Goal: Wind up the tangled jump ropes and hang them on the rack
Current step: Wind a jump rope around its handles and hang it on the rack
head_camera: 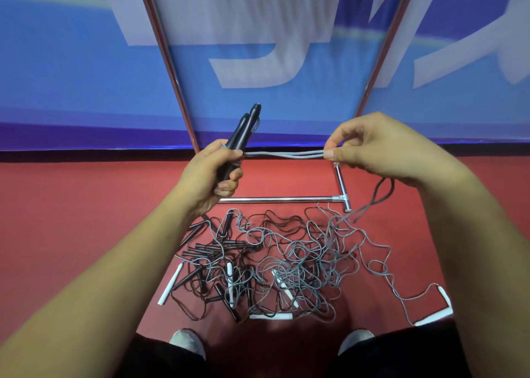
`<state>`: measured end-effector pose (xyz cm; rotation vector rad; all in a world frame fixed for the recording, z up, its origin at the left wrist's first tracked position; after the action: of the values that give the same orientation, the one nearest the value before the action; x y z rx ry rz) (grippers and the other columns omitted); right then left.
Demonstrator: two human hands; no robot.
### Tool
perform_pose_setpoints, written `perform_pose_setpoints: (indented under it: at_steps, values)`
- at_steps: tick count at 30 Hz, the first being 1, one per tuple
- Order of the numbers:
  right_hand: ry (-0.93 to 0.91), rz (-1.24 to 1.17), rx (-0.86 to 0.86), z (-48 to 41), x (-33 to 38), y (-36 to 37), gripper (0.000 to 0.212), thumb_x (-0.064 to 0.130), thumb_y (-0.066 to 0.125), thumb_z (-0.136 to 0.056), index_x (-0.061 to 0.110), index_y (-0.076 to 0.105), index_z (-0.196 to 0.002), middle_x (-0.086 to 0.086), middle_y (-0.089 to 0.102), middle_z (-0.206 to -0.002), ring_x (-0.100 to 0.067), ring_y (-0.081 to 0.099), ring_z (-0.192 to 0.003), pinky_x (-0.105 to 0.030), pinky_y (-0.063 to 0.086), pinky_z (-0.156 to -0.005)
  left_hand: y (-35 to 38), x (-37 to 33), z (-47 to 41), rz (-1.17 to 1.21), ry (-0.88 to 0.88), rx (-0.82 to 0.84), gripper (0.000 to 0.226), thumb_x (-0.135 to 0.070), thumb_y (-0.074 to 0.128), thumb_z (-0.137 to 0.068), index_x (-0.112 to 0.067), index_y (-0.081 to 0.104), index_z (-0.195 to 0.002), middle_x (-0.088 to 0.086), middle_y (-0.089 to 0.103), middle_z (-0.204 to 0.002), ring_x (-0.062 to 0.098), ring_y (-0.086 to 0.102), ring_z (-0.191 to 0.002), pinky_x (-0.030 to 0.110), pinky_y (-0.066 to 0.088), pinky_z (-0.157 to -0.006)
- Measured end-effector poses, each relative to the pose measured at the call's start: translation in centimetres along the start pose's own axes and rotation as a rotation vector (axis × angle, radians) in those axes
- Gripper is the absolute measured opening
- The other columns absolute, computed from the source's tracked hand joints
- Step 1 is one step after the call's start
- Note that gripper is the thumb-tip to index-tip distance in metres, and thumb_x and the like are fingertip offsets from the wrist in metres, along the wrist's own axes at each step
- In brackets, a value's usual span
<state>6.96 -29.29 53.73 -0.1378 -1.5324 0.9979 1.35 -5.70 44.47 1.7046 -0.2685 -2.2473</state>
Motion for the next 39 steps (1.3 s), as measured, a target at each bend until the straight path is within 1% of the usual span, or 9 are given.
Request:
perform_pose_setpoints:
  at_steps: [5, 11, 15, 19, 24, 26, 28, 32, 39]
  values:
    - [0.016, 0.128, 0.052, 0.6, 0.6, 0.2, 0.019, 0.028, 0.078, -0.084, 0.012, 0.071, -0.077, 0.006, 0.056, -0.049, -0.007, 0.043, -0.046, -0.019, 0.037, -0.049, -1.0, -0.4, -0.3, -0.067, 0.032, -0.048, 0.013, -0.01, 0.054, -0.086, -0.016, 0.043, -0.084, 0.012, 0.046, -0.058, 0.012, 0.029, -0.036, 0.017, 0.016, -0.039]
    - [-0.071, 0.143, 0.226, 1.4, 4.1, 3.3, 0.012, 0.024, 0.077, -0.084, 0.014, 0.072, -0.08, 0.008, 0.053, -0.053, -0.004, 0.038, -0.047, -0.019, 0.032, -0.049, -1.8, 0.5, -0.8, -0.682, 0.054, -0.137, 0.017, -0.016, 0.072, -0.091, -0.012, 0.063, -0.105, 0.009, 0.069, -0.067, 0.02, 0.057, -0.047, 0.026, 0.045, -0.047]
    - [-0.08, 0.066, 0.137, 0.5, 4.6, 3.9, 0.011, 0.018, 0.077, -0.082, 0.01, 0.071, -0.079, 0.0, 0.053, -0.055, -0.009, 0.039, -0.05, -0.023, 0.032, -0.047, -1.4, 1.6, -1.2, -1.241, 0.019, -0.021, 0.041, -0.028, 0.078, -0.085, -0.025, 0.062, -0.123, 0.004, 0.073, -0.089, 0.022, 0.068, -0.069, 0.026, 0.047, -0.066]
    - [-0.086, 0.021, -0.013, -0.5, 4.0, 3.0, 0.009, 0.019, 0.078, -0.082, 0.012, 0.074, -0.079, -0.007, 0.065, -0.062, -0.006, 0.045, -0.053, -0.023, 0.035, -0.052, 0.1, 3.6, -0.4, -1.381, -0.042, 0.226, 0.039, -0.044, 0.076, -0.077, -0.03, 0.061, -0.11, -0.004, 0.068, -0.087, 0.017, 0.062, -0.074, 0.029, 0.05, -0.072]
    - [-0.083, -0.011, -0.153, -1.5, 2.8, 1.4, 0.009, 0.02, 0.076, -0.083, 0.012, 0.074, -0.08, -0.017, 0.063, -0.066, -0.009, 0.045, -0.056, -0.027, 0.036, -0.054, 1.9, 3.9, 0.5, -1.307, -0.006, 0.289, 0.059, -0.076, 0.075, -0.063, -0.028, 0.059, -0.093, -0.003, 0.06, -0.071, 0.008, 0.052, -0.06, 0.023, 0.042, -0.058]
    - [-0.079, 0.005, -0.194, -1.8, 2.2, 1.2, 0.008, 0.021, 0.077, -0.082, 0.013, 0.074, -0.08, -0.017, 0.069, -0.073, -0.01, 0.048, -0.058, -0.028, 0.038, -0.056, 3.1, 3.9, 1.0, -1.24, 0.026, 0.335, 0.047, -0.068, 0.076, -0.072, -0.029, 0.065, -0.096, 0.002, 0.059, -0.071, 0.007, 0.048, -0.056, 0.021, 0.037, -0.056]
    - [-0.059, -0.017, -0.241, -2.1, 1.4, 0.9, 0.008, 0.021, 0.078, -0.081, 0.014, 0.075, -0.079, -0.017, 0.069, -0.073, -0.01, 0.048, -0.058, -0.028, 0.039, -0.056, 4.5, 4.0, 1.9, -0.99, 0.026, 0.454, 0.014, -0.043, 0.076, -0.086, -0.033, 0.067, -0.082, -0.004, 0.054, -0.059, 0.013, 0.047, -0.052, 0.022, 0.037, -0.051]
    - [0.035, -0.191, -0.301, -2.4, -1.6, 0.1, 0.013, 0.019, 0.083, -0.077, 0.014, 0.07, -0.077, -0.008, 0.056, -0.057, -0.018, 0.043, -0.056, -0.029, 0.035, -0.056, 5.8, 3.8, 3.1, -0.436, -0.01, 0.559, 0.023, -0.038, 0.068, -0.088, -0.018, 0.056, -0.087, 0.004, 0.051, -0.056, 0.017, 0.042, -0.043, 0.021, 0.034, -0.045]
    - [0.093, -0.149, -0.13, -2.5, -3.1, 1.7, 0.017, 0.025, 0.079, -0.083, 0.009, 0.072, -0.081, 0.004, 0.057, -0.051, -0.014, 0.046, -0.051, -0.025, 0.04, -0.053, 5.2, 2.1, 1.7, 0.2, 0.055, 0.36, 0.034, -0.045, 0.06, -0.082, -0.011, 0.058, -0.09, 0.005, 0.052, -0.067, 0.013, 0.042, -0.038, 0.021, 0.032, -0.041]
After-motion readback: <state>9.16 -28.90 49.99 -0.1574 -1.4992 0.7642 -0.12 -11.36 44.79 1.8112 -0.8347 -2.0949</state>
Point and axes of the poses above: each hand's wrist, its own z-axis away from the middle knuckle, its own y-axis out of the palm, x = y × z, the point moved 8 cm from there along -z, towards the middle knuckle
